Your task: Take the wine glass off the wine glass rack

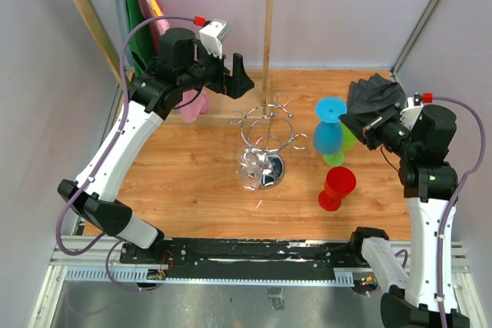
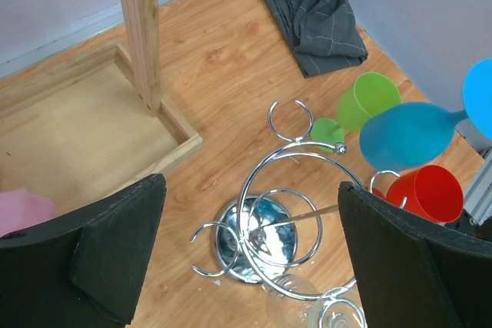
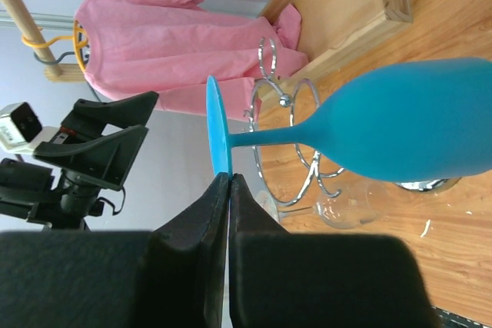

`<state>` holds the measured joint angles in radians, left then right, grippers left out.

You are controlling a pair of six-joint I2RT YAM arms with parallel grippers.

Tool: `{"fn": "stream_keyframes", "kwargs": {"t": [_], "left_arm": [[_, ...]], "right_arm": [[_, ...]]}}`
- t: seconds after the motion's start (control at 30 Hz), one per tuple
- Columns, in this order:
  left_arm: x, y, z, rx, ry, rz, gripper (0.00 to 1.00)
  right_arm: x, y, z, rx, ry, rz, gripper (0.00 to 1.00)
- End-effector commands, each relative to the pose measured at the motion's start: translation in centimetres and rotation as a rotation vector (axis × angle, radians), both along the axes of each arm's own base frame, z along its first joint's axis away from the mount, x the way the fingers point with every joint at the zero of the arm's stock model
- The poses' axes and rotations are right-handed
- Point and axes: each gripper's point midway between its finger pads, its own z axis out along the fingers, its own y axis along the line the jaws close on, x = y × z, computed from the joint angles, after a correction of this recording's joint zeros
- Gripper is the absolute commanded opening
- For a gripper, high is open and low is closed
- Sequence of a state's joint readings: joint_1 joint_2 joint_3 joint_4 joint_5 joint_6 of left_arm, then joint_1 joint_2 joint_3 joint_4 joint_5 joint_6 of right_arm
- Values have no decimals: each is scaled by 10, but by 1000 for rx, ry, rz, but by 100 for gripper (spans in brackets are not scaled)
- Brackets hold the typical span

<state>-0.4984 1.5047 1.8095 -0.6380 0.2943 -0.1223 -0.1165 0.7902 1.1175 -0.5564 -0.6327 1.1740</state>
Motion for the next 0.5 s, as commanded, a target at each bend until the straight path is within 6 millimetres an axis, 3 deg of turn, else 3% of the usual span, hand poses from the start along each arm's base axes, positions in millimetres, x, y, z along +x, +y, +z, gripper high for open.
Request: {"fn": "stream_keyframes", "kwargs": {"t": [0.0,0.47], "left_arm": [[2,0,10,-28,-12,-6,99],[-1,-1,19,-53,-28,-14,99]], "right_arm": [[-5,0,33,0,-80,16,1],[4,6,89,145,-256,38,1]]}}
